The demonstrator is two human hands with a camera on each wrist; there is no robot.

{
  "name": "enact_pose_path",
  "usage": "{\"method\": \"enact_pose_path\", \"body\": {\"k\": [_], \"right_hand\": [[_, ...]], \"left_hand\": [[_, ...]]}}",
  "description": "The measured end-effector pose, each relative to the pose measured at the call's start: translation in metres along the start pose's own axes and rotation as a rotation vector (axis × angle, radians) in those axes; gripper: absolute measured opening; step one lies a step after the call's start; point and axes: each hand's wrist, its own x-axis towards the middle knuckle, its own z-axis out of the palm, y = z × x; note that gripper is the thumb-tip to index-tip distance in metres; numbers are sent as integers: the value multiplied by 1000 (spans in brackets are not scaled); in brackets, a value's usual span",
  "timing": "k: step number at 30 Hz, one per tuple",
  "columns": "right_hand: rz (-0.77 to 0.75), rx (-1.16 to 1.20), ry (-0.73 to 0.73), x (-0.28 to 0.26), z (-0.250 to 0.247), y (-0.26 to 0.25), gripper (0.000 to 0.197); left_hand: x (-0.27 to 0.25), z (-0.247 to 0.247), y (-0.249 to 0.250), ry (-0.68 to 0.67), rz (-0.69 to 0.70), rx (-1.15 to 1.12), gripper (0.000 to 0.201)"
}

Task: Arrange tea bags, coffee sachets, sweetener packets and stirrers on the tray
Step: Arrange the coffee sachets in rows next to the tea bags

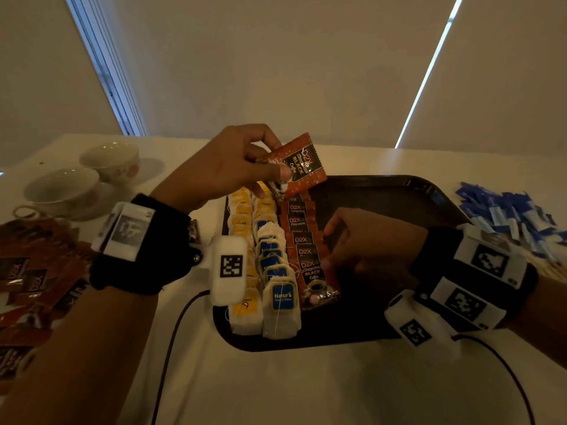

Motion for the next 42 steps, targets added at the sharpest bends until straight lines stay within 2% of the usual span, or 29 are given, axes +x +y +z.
{"method": "enact_pose_path", "body": {"k": [1,3,5,7,13,17,22,25,32,42], "right_hand": [[-45,19,78,-2,-3,-2,36],[-167,191,246,-8,-9,-8,23],[-243,453,270,-15,-13,-16,13],[-276,600,220,-21,-15,-21,15],[-336,556,391,-19,-16,-15,7],[-227,406,246,-23,-23,-6,7],[-87,68,-26,-26,-23,5,15],[-4,-23,-109,-23,-16,8,22],[66,-12,-186,-14,3,9,30],[91,-106,-197,-17,1,6,22]], "left_hand": [[0,0,-1,-8,-11,-17,22],[1,2,-3,-17,-28,-41,24],[2,4,-4,-22,-35,-60,24],[2,8,-5,-29,-43,-73,25],[1,17,-4,-125,-27,-7,35],[0,16,-2,-105,23,65,42],[1,5,-3,-46,32,86,13],[1,0,-3,-26,37,82,12],[2,-4,-5,-19,43,114,12],[2,-4,-7,-48,40,133,14]]}}
